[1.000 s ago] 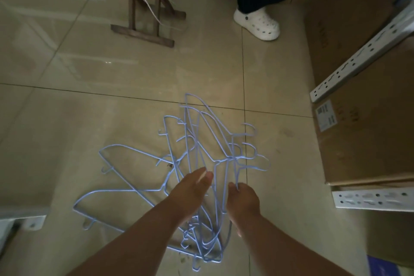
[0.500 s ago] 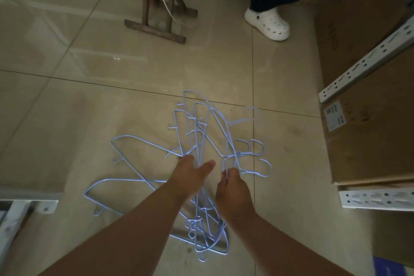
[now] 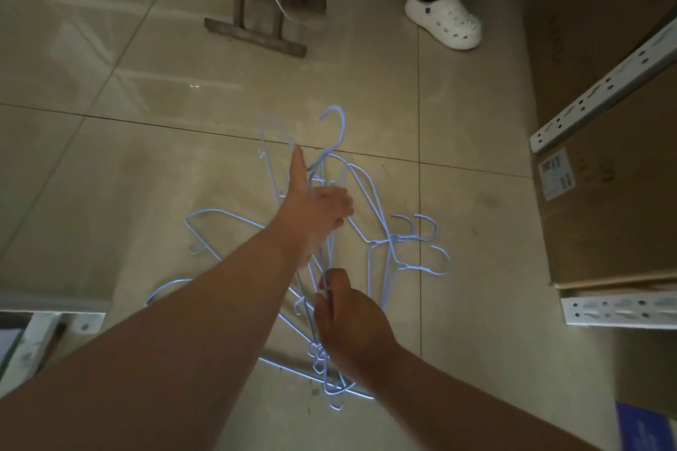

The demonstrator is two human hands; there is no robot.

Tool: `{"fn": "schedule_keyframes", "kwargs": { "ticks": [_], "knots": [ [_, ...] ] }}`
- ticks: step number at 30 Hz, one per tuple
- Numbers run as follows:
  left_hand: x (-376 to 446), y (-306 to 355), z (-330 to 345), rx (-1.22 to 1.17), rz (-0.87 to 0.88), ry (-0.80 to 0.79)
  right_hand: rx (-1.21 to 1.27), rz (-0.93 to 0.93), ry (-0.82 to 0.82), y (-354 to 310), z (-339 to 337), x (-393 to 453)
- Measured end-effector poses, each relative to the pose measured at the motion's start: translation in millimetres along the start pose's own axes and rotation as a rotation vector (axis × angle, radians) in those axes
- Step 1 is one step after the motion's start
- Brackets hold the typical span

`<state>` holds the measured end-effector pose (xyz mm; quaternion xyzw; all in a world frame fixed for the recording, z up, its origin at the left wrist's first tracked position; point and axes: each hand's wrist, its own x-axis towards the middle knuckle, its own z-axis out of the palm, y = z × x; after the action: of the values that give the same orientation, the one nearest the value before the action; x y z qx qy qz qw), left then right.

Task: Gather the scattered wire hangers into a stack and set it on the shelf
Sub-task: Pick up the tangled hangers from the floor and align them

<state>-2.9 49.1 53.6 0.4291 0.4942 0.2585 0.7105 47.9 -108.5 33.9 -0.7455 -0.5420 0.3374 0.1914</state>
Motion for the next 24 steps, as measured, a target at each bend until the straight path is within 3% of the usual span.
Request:
{"fn": "schedule_keyframes", "kwargs": {
  "ticks": [3,6,10,12,14,16,18,24],
  "knots": [
    [2,17,-5,-0.036,0.033,0.113,0.112,0.07,-0.171,9,1,1],
    [-1,22,-14,-0.067,0.005,0.179,0.278,0.215,-0.236,23,8,12],
    [-22,28,-17,-0.142,0.031,0.211,0.692,0.311,-0.676,27,-2,23],
    [-33,31,-21,-0.08,0.039,0.275,0.746,0.353,-0.763,40,-7,26],
    [-49,34,-27,0.02,0.046,0.266,0.699,0.496,-0.511,62,-4,34],
    [-72,39,-35,0.093,0.043,0.224,0.425,0.644,-0.11,92,-2,45],
    [-101,46,-42,0.143,0.037,0.177,0.181,0.708,0.119,113,-6,48],
    [-120,41,-60,0.17,-0.015,0.15,0.044,0.698,0.104,120,0,53]
  ]
}}
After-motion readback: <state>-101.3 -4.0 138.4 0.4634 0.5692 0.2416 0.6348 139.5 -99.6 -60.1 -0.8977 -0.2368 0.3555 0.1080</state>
